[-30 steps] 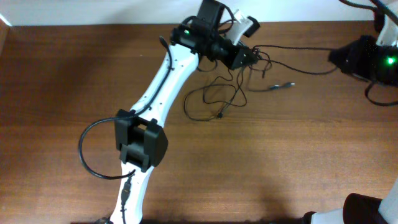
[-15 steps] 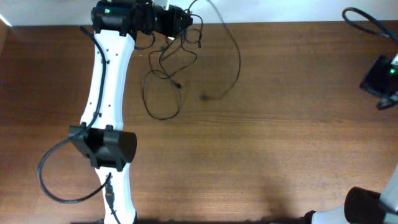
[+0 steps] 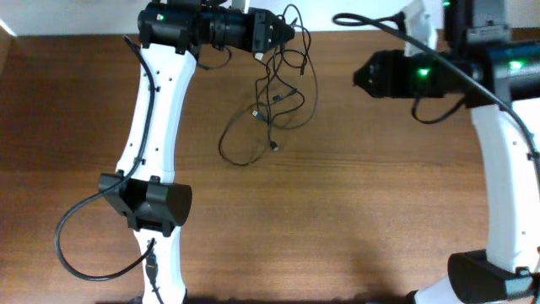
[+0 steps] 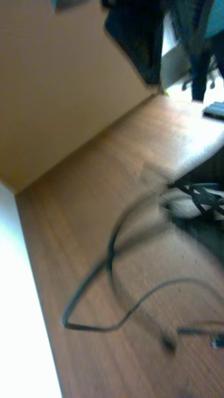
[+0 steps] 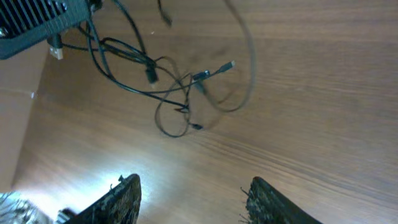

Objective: Untangle cables

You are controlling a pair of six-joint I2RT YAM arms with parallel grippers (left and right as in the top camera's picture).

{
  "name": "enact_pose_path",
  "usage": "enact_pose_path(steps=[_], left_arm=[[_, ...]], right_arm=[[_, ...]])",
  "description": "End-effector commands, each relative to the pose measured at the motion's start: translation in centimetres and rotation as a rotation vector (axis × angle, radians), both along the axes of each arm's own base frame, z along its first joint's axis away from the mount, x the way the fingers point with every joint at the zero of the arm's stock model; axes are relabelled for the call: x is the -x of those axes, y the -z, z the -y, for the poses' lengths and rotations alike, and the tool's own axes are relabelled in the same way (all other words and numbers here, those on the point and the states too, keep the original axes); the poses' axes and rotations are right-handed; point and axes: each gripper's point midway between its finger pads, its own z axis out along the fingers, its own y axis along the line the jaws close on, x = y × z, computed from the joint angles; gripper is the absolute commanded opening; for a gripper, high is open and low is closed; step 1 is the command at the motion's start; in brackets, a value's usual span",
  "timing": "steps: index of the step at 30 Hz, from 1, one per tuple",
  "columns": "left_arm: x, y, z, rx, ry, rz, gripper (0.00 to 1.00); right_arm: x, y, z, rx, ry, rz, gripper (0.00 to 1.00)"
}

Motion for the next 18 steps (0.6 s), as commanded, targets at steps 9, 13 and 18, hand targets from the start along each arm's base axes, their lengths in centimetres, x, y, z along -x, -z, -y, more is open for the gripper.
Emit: enact_pose_path(steps=[9, 13, 18], left_arm=[[1.4, -4.0, 0.4, 0.150, -0.014, -0.120, 0.29], [0.5, -5.3, 0.6, 0.212, -0.061, -0.166, 0.16], [0.1, -6.0, 0.7, 0.256, -0.097, -0.236, 0.03]], right_arm=[[-3.3, 1.2, -7.7, -0.097, -0.063, 0.027, 0.57], [-3.4, 0.6, -9.7, -0.120, -0.085, 0.060, 0.57], [-4.5, 1.8, -10.2, -0.123, -0.077, 0.043, 0.57]])
